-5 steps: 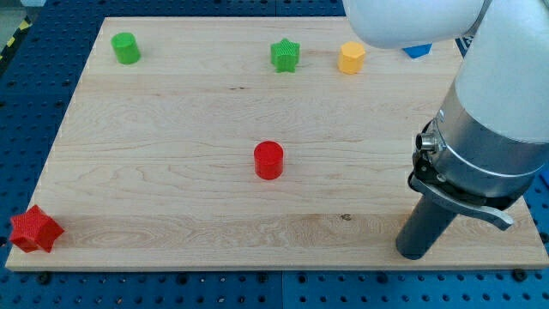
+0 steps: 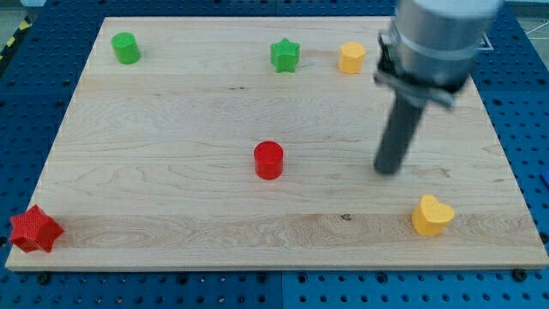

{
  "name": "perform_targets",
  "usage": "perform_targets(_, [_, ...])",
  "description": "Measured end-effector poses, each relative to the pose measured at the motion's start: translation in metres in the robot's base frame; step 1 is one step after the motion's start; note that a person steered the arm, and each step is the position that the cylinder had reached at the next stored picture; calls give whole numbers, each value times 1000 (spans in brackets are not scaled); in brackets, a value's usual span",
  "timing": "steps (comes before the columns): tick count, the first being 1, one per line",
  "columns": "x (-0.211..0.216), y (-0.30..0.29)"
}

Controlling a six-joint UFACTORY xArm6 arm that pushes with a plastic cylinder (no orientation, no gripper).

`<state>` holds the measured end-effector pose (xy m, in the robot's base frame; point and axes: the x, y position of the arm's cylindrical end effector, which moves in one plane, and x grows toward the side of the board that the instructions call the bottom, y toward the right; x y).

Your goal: Push yellow heart towards up

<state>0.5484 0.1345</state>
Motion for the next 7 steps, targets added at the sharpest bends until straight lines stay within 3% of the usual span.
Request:
perform_targets(1, [66, 0])
perform_targets(3, [67, 9])
perform_targets(4, [67, 72])
perform_targets(5, [67, 67])
perform_targets(6, [20, 25])
perform_targets(7, [20, 25])
